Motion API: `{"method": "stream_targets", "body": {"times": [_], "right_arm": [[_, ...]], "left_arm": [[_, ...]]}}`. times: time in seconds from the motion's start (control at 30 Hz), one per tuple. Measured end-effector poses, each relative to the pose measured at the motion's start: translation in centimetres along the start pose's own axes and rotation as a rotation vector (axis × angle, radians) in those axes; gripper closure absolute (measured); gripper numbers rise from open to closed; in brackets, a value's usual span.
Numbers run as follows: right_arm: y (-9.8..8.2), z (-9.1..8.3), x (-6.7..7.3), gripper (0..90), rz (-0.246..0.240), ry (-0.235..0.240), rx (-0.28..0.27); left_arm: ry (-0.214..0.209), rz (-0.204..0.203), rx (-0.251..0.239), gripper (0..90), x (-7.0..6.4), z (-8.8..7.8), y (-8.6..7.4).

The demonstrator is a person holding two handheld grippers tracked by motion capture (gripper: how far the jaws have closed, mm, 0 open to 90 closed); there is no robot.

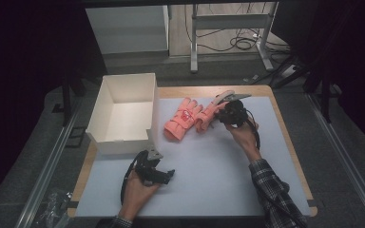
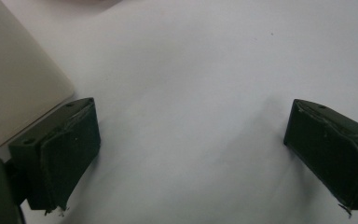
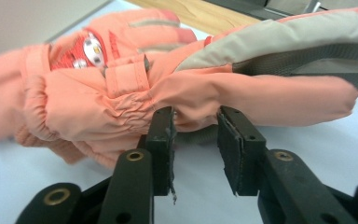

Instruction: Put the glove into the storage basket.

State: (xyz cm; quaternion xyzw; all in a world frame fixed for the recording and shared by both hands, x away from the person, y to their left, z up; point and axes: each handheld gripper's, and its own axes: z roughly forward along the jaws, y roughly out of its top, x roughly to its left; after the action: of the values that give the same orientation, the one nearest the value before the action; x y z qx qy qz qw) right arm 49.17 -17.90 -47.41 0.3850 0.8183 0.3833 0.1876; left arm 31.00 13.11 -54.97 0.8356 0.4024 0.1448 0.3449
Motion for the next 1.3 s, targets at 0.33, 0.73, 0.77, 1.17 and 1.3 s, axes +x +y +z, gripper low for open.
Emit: {"method": "stream_targets", "body": {"times": [0.33, 0.73, 0.77, 1.17, 1.3], "right_arm": [[1.5, 1.0, 0.8, 58.8, -0.03, -0.004, 0.009], [2.4, 2.3, 0.7, 55.7, -0.027, 0.001, 0.025], [2.4, 2.3, 0.7, 54.9, -0.022, -0.003, 0.025], [2.2, 3.0, -1.4, 50.3, 0.08, -0.054, 0.034], [1.8, 4.5, -1.8, 44.5, 0.131, -0.026, 0.052]], "left_arm": [[0.0, 0.0, -0.002, 3.5, 0.0, 0.0, 0.0], [-0.001, -0.005, -0.002, 3.5, 0.0, 0.0, 0.0], [-0.001, -0.005, -0.002, 3.6, 0.0, 0.0, 0.0], [-0.001, -0.005, -0.002, 3.6, 0.0, 0.0, 0.0], [-0.001, -0.004, -0.002, 3.6, 0.0, 0.0, 0.0]]}}
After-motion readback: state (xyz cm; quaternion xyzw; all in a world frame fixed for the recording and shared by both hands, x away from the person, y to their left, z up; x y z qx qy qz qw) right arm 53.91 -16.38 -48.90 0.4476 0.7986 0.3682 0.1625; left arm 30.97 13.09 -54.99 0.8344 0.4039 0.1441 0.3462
